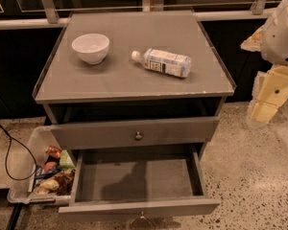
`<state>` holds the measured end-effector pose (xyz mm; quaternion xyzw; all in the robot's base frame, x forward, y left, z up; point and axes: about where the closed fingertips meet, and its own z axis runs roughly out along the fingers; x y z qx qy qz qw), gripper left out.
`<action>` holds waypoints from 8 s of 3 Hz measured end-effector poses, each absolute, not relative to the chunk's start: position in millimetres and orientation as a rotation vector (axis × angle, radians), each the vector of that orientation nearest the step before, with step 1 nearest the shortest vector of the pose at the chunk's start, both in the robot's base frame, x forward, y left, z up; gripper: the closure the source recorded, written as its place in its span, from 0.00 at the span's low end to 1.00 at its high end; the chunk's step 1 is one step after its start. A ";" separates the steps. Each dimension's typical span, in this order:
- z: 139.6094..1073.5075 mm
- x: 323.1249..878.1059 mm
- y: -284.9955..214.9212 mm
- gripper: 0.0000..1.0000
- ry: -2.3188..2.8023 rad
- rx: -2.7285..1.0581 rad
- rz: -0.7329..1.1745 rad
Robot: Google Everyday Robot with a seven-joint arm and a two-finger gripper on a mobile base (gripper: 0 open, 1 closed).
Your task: Close middle drawer
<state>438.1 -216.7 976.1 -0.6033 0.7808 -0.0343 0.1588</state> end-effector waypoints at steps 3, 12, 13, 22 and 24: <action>909.2 406.4 -223.4 0.18 2.238 -1.731 0.036; 623.3 413.8 -162.8 1.00 1.957 -1.587 0.290; 587.3 415.6 -159.4 1.00 2.023 -1.586 0.345; 399.0 382.7 -132.2 0.11 2.138 -1.562 0.473; 398.2 388.3 -130.0 0.17 2.121 -1.547 0.454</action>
Offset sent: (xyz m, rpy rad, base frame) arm -0.0255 -0.0152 -0.0764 0.0773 0.1036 -0.0091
